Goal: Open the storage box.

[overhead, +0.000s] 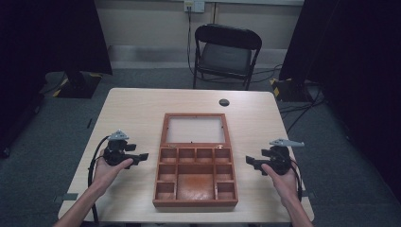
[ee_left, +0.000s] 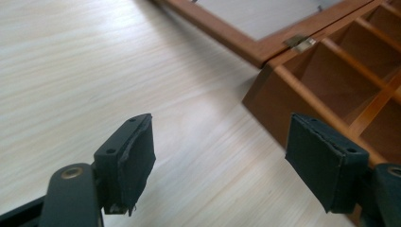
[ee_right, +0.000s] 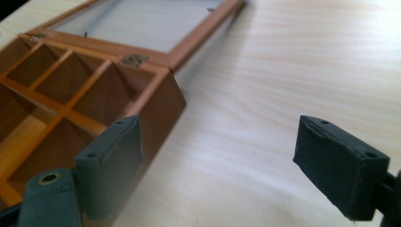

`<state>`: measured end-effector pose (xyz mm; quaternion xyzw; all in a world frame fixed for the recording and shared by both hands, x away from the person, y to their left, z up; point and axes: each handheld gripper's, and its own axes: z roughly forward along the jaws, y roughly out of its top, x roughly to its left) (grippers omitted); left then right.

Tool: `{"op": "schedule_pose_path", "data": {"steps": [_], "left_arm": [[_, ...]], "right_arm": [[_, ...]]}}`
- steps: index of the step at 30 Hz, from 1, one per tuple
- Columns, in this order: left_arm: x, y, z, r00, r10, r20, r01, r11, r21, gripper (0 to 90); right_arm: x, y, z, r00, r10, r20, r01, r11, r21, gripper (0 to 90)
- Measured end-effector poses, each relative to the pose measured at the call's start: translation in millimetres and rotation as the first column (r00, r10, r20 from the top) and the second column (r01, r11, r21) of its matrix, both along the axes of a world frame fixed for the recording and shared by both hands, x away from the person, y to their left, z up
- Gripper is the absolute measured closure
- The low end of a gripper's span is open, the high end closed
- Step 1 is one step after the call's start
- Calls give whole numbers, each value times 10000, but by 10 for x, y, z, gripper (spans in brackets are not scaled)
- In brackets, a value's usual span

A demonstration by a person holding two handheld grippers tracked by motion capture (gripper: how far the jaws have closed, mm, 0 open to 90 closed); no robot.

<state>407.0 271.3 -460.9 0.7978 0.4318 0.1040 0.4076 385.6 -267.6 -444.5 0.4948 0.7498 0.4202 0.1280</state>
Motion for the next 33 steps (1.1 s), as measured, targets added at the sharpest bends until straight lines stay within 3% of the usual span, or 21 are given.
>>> {"op": "schedule_pose_path", "data": {"steps": [7, 8, 10, 13, 17, 20, 22, 23, 25, 27, 30, 33], "left_arm": [[-143, 155, -73, 9983, 495, -307, -480, 9977, 488, 241], [-165, 175, -92, 9979, 531, -362, -515, 9977, 441, 240], [-191, 212, -120, 9974, 529, -496, -491, 9960, 742, 232], [-221, 268, -169, 9965, 695, -455, -655, 9943, 838, 226], [-219, 284, -268, 9909, 1199, -604, -1104, 9838, 1412, 209], [-246, 274, -300, 9931, 1155, -204, -1112, 9825, 1497, 190], [-271, 242, -350, 9929, 1094, 469, -1165, 9743, 1930, 179], [-273, 231, -366, 9915, 1152, 611, -1252, 9723, 1976, 159], [-277, 224, -371, 9898, 1271, 638, -1371, 9719, 1912, 143], [-278, 219, -378, 9891, 1302, 690, -1411, 9721, 1875, 138], [-248, 232, -416, 9870, 1366, 853, -1492, 9747, 1666, 86], [-235, 227, -419, 9843, 1583, 779, -1699, 9698, 1752, 51]], "right_arm": [[-244, -182, -79, 9995, -318, -67, 316, 9990, -316, 153], [-279, -200, -112, 9991, -391, -158, 384, 9984, -421, 153], [-320, -236, -193, 9985, -452, -313, 433, 9973, -591, 153], [-316, -269, -283, 9972, -591, -457, 540, 9928, -1069, 153], [-280, -293, -404, 9930, -837, -832, 692, 9840, -1643, 152], [-277, -275, -448, 9936, -951, -609, 818, 9780, -1918, 138], [-278, -257, -470, 9946, -980, -352, 887, 9743, -2073, 132], [-293, -241, -494, 9941, -1081, -71, 1039, 9700, -2198, 131], [-322, -201, -527, 9931, -1136, 277, 1170, 9624, -2453, 121], [-341, -190, -547, 9915, -1214, 461, 1290, 9627, -2379, 107], [-343, -189, -556, 9913, -1209, 516, 1296, 9639, -2328, 105], [-340, -188, -556, 9913, -1203, 524, 1293, 9638, -2331, 104]]}}
